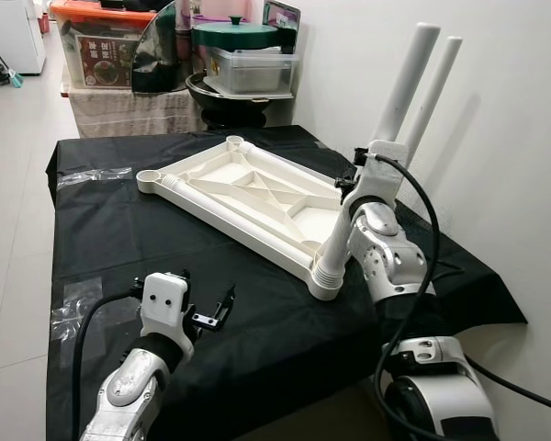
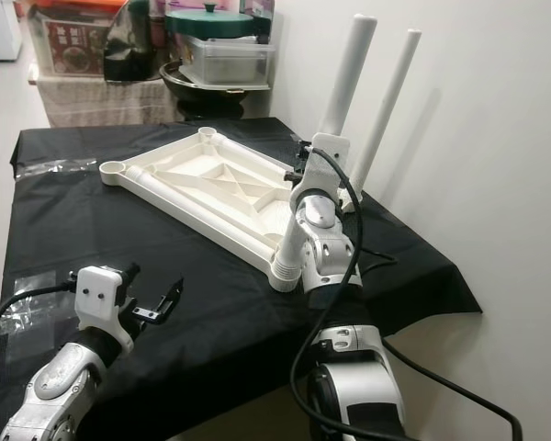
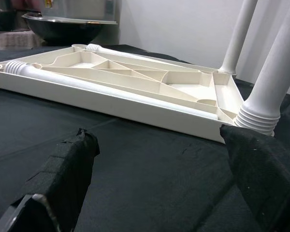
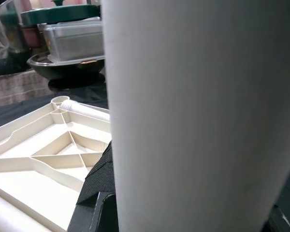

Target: Building children table

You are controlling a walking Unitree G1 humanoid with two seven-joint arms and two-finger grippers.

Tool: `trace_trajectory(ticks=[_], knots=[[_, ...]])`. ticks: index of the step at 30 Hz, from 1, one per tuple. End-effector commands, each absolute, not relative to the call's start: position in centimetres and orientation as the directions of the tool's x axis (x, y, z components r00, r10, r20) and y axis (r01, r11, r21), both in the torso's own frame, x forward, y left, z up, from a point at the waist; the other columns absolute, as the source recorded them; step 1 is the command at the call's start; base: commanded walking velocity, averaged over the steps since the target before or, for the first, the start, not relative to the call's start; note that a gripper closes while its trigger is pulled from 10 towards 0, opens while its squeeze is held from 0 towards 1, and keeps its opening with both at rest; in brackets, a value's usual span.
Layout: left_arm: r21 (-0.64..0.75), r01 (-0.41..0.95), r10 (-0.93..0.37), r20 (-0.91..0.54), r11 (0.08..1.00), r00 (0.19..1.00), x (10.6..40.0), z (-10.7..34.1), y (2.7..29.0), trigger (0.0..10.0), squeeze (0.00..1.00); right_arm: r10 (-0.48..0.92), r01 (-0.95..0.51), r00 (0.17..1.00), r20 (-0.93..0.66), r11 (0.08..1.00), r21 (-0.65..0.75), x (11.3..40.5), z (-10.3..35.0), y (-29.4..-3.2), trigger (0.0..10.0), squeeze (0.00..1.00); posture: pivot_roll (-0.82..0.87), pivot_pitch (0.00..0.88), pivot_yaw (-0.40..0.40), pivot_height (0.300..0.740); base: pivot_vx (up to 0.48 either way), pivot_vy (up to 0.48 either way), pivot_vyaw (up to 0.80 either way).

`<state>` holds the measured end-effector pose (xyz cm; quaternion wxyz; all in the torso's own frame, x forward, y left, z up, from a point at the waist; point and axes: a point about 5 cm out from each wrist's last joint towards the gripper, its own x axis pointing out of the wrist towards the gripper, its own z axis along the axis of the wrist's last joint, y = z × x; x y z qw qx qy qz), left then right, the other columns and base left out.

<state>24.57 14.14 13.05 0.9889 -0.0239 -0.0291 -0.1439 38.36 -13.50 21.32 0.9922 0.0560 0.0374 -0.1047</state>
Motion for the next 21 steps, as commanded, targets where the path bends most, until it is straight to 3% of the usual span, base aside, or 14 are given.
trace_trajectory(ticks=[1,21], knots=[[-0.036,0.287,-0.284,0.057,0.957,0.957,24.6,12.9,14.0,10.0,0.00,-0.252,0.274,0.900,-0.356,0.962,0.012,37.2,14.9,-14.5,10.0,0.00,0.08,0.000,-0.117,0.740,0.000,0.000,0.00],[-0.036,0.301,-0.299,0.058,0.953,0.953,24.9,12.9,13.7,10.0,0.00,-0.275,0.290,0.929,-0.248,0.957,0.026,37.4,18.4,-14.7,10.0,0.00,0.06,0.000,-0.103,0.740,0.000,0.000,0.00]])
